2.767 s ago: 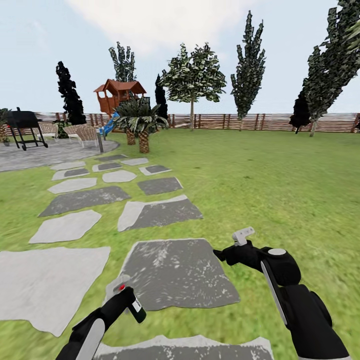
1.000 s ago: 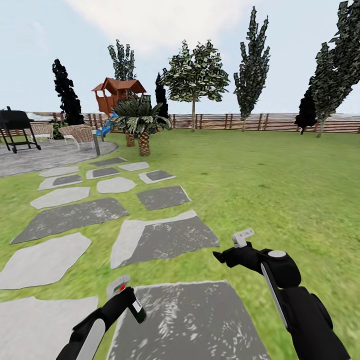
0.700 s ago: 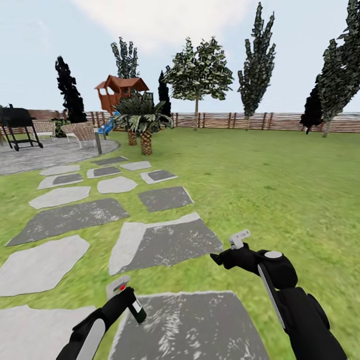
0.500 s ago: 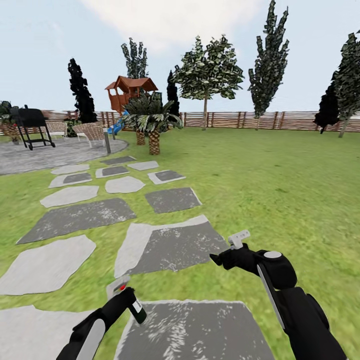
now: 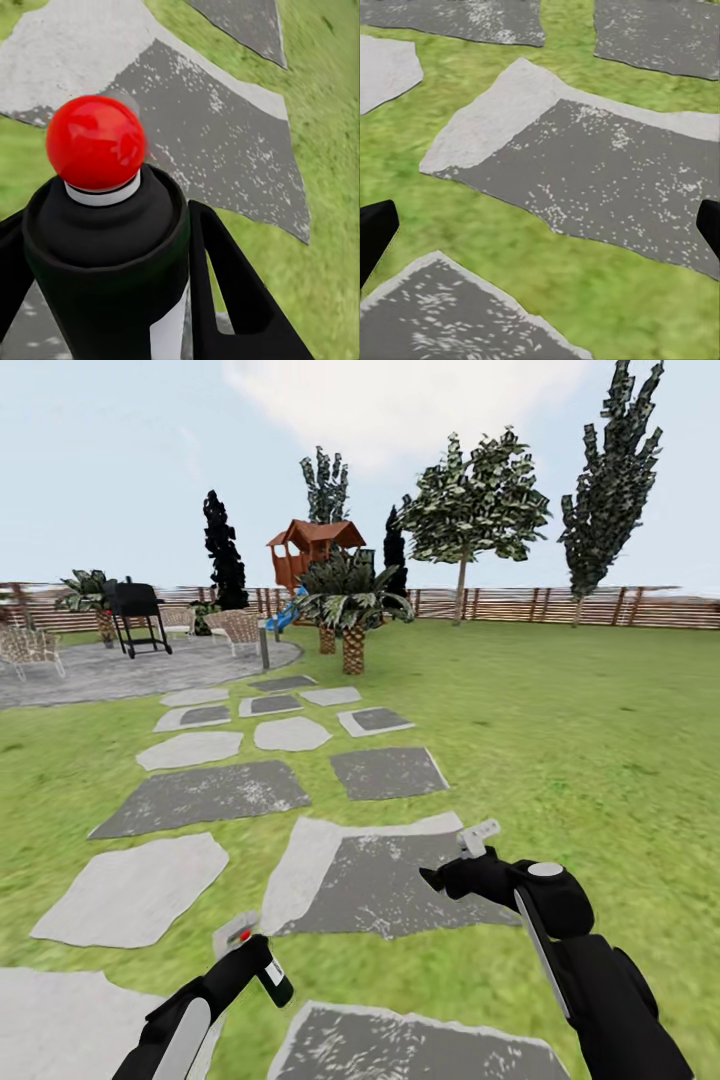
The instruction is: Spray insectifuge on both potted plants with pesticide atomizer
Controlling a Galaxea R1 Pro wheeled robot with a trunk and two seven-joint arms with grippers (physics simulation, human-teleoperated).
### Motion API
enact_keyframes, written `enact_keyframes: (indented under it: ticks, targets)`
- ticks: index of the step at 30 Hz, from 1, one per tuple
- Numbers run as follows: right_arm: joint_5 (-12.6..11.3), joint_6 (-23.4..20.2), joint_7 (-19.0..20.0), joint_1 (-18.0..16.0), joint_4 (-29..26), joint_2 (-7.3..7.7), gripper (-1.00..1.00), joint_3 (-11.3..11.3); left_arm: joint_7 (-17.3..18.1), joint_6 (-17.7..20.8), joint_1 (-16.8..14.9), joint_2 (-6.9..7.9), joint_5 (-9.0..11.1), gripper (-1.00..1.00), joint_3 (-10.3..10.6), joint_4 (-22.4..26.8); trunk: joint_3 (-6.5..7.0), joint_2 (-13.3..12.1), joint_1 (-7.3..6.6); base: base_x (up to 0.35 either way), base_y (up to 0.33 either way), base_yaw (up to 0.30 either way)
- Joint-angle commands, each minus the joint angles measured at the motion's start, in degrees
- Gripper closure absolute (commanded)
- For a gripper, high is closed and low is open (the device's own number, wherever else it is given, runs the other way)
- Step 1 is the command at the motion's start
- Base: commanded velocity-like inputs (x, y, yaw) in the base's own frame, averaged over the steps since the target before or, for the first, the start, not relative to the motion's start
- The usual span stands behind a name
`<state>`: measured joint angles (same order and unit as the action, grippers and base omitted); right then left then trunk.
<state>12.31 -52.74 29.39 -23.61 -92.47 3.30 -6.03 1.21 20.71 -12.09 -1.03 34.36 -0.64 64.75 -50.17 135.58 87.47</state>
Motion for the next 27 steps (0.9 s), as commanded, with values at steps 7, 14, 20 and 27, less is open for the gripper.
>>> enact_keyframes:
  ticks: [7,14,20,27]
  targets:
    - [0.6,-0.2,0.4,0.0,-0.1,0.04,-1.0,0.0,0.0,0.3,0.0,-0.03,0.4,1.0,-0.1,0.0,-0.06,0.0,0.02,0.336,0.0,0.284]
    - [0.5,-0.1,0.5,0.0,-0.1,0.09,-1.0,0.0,0.0,0.3,0.0,-0.03,0.3,1.0,-0.1,0.0,-0.06,0.0,0.02,0.336,0.0,0.083]
    - [0.5,0.1,0.5,0.0,-0.1,0.05,-1.0,0.0,-0.1,0.3,0.0,-0.03,0.3,1.0,-0.1,0.0,-0.06,0.0,0.02,0.336,0.0,0.004]
    - [0.5,0.2,0.5,0.0,0.0,0.08,-1.0,0.0,-0.1,0.3,0.0,-0.03,0.3,1.0,-0.1,0.0,-0.06,0.0,0.02,0.336,0.0,0.0]
